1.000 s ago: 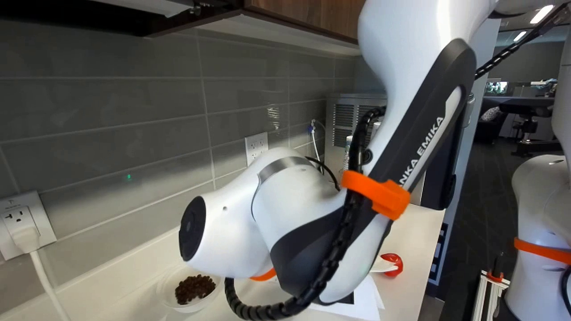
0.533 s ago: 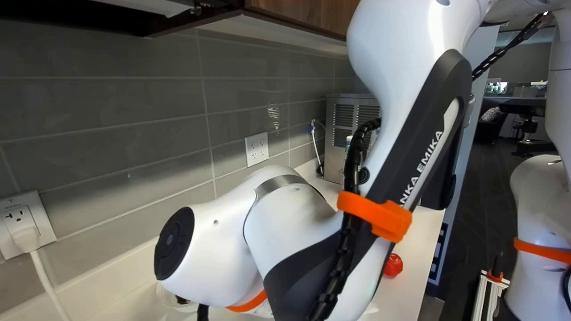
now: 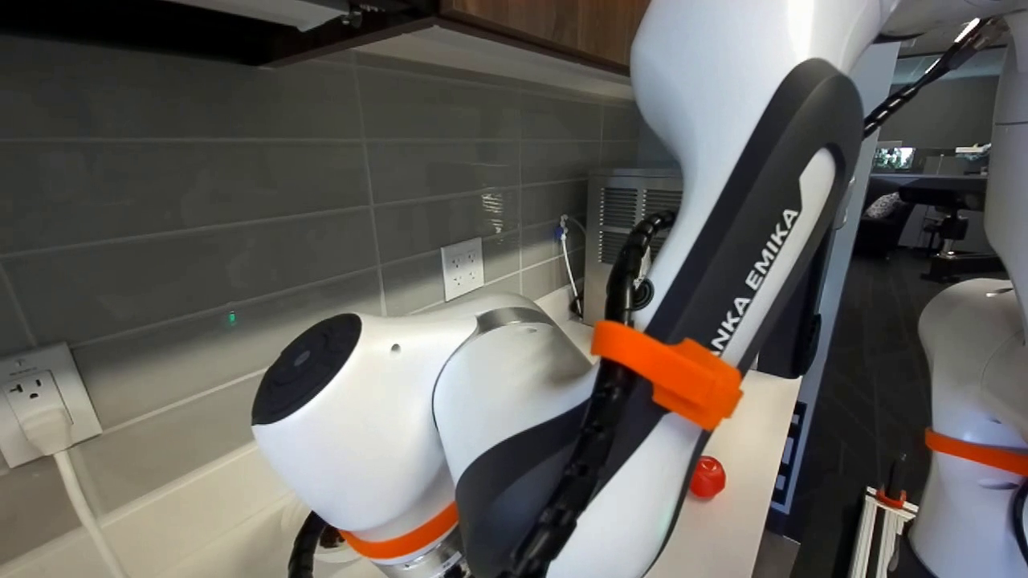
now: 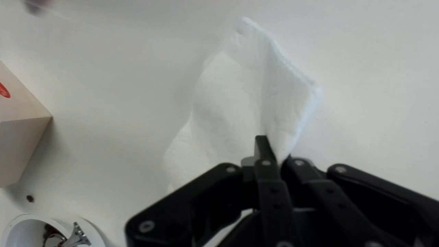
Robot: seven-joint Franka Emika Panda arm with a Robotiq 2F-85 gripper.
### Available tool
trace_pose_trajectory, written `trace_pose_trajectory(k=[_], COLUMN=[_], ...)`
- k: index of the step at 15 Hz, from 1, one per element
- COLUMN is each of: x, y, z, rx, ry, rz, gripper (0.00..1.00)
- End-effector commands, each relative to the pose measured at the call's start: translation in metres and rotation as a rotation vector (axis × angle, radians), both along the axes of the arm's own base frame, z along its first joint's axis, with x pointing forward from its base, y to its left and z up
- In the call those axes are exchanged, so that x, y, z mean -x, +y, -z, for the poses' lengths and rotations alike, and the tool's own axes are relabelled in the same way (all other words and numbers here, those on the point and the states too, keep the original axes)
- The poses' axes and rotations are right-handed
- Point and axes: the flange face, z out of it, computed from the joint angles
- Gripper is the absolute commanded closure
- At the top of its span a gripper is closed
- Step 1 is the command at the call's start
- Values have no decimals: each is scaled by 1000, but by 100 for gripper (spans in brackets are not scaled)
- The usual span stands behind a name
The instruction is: Fold the white napkin.
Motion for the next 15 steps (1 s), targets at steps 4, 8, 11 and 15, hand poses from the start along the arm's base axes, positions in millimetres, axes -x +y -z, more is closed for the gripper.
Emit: trace_pose_trajectory(k=[4,8,11,15], x=[-1,-10,-20,-30], y=[1,2,-5,-31], z=[30,18,0,-16], rx=[-176,-296,-400,-420], ry=[41,32,36,-6], rz=[-18,-14,12,-53], gripper=[61,30,8,0])
